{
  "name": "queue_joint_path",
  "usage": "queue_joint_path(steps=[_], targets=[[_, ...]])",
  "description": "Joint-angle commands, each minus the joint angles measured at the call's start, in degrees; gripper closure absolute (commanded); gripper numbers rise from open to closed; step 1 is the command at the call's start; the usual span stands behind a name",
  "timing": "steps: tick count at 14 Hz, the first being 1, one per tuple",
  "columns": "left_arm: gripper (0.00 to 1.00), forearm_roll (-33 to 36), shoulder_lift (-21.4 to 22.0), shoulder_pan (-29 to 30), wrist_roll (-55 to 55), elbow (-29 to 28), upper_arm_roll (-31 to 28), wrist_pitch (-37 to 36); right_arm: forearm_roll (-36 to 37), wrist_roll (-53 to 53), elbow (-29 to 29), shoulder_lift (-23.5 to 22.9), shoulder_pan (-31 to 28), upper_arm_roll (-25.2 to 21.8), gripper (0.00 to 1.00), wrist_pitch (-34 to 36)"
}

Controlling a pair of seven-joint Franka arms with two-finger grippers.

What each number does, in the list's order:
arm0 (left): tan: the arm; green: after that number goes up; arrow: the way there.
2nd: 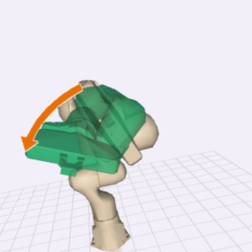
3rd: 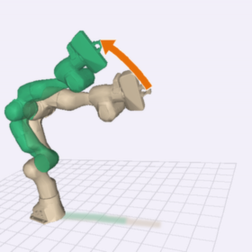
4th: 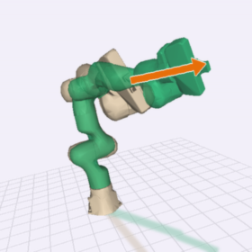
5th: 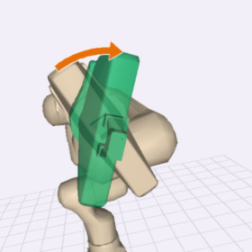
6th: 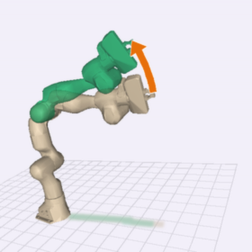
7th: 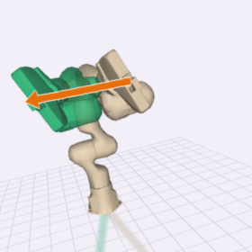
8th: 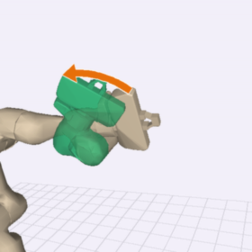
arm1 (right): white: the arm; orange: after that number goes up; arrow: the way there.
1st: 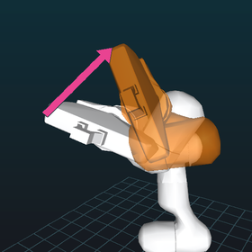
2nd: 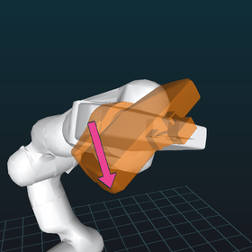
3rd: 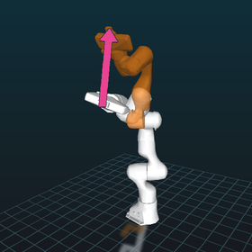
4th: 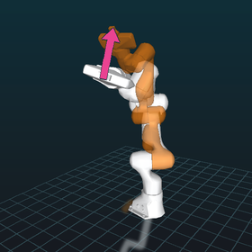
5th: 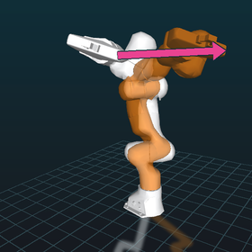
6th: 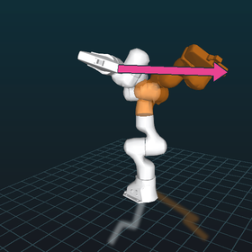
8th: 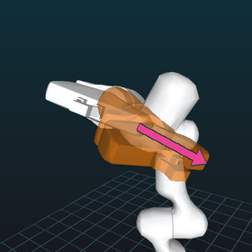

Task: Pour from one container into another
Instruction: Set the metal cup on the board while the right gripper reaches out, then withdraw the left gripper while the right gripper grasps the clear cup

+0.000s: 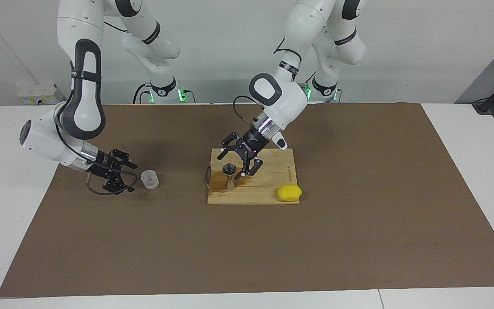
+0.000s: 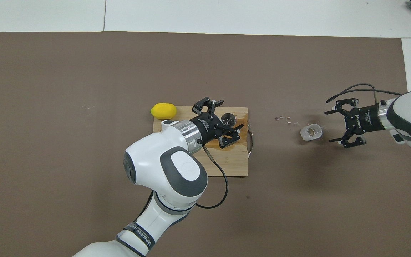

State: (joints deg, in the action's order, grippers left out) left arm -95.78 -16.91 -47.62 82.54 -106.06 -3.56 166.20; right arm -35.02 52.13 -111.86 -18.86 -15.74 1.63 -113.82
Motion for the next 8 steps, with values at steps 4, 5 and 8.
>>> queue_joint_path(steps=[4,5,8], targets=[[0.00,12.69,11.36,12.62,1.05,-4.15,-0.57,-9.32,-6.99,-5.72,-2.67,-1.79,-0.61,0.56,0.00,-2.55],[0.00,16.90,11.89,14.82,1.05,-4.24,-0.66,-9.23,-7.17,-5.64,-3.36,-1.71,-0.17,0.65,0.00,-2.99],[0.00,32.10,12.68,20.36,1.13,-4.59,-0.66,-8.44,-8.75,-5.64,-5.91,-1.18,1.33,0.74,0.00,-4.04]])
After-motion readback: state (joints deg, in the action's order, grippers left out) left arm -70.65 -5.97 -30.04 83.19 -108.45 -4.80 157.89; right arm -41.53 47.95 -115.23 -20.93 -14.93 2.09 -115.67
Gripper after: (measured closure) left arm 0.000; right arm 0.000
